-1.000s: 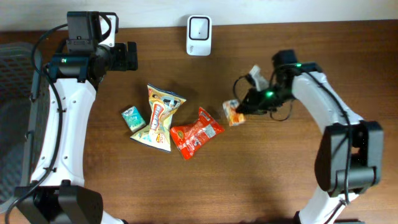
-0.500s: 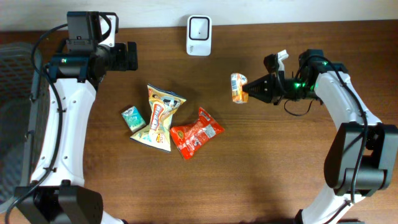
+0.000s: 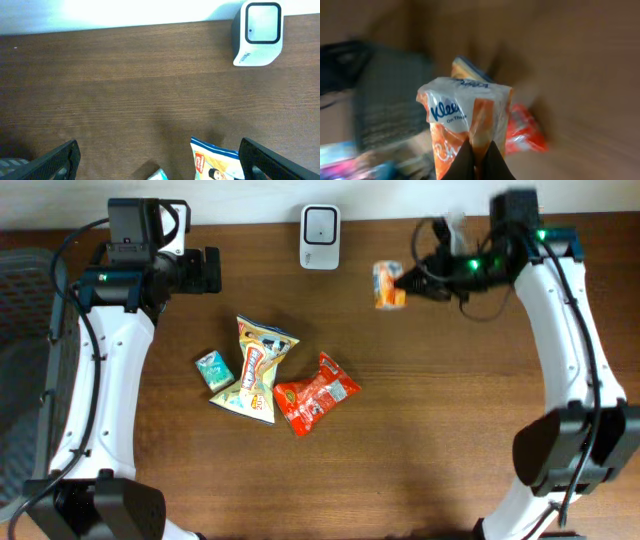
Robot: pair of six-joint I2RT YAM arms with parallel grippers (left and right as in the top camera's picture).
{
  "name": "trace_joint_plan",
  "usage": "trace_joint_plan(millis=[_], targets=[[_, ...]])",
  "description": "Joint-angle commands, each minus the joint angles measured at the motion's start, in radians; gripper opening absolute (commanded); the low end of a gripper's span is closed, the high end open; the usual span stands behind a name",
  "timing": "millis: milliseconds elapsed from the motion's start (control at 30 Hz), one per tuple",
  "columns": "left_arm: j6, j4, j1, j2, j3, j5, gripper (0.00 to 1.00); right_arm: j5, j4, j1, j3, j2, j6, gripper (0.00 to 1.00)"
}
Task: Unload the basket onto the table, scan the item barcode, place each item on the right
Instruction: 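Lift the orange pack and hold it up to the white scanner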
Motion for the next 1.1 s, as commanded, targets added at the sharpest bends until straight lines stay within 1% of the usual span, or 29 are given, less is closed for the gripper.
trace_joint_plan(millis=[0, 33, 100, 267, 333, 467, 600, 667, 700, 800, 900, 1067], targets=[[0.016, 0.002, 0.006, 0.005, 0.002, -0.007, 0.99, 0.658, -0.016, 0.12, 0.211, -0.034, 0.065, 0.04], [0.016, 0.002, 0.006, 0.005, 0.002, -0.007, 0.99, 0.799, -0.002, 0.163, 0.245, -0.034, 0.064, 0.04], [0.016, 0.002, 0.006, 0.005, 0.002, -0.007, 0.99, 0.993, 0.057, 0.244, 0.256, -0.034, 0.017, 0.04], [0.016, 0.002, 0.006, 0.005, 0.002, -0.007, 0.99, 1.254, 0.24, 0.372, 0.256, 0.056, -0.129, 0.04], [0.016, 0.002, 0.006, 0.005, 0.002, -0.007, 0.99, 1.342, 0.385, 0.412, 0.256, 0.135, -0.235, 0.04], [0.016, 0.002, 0.006, 0.005, 0.002, -0.007, 0.99, 1.369, 0.609, 0.44, 0.256, 0.27, -0.463, 0.04], [0.016, 0.002, 0.006, 0.005, 0.002, -0.007, 0.99, 1.369, 0.855, 0.452, 0.256, 0.431, -0.761, 0.04], [0.016, 0.002, 0.006, 0.005, 0.002, -0.007, 0.99, 1.369, 0.947, 0.458, 0.256, 0.492, -0.879, 0.04], [0.016, 0.002, 0.006, 0.005, 0.002, -0.007, 0.99, 1.369, 0.982, 0.461, 0.256, 0.513, -0.906, 0.04], [0.016, 0.002, 0.006, 0.005, 0.002, -0.007, 0.99, 1.367, 1.059, 0.472, 0.256, 0.568, -0.918, 0.04], [0.016, 0.002, 0.006, 0.005, 0.002, -0.007, 0.99, 1.357, 1.072, 0.478, 0.256, 0.604, -0.985, 0.04], [0.016, 0.002, 0.006, 0.005, 0.002, -0.007, 0.99, 1.357, 1.075, 0.479, 0.255, 0.608, -0.992, 0.04]])
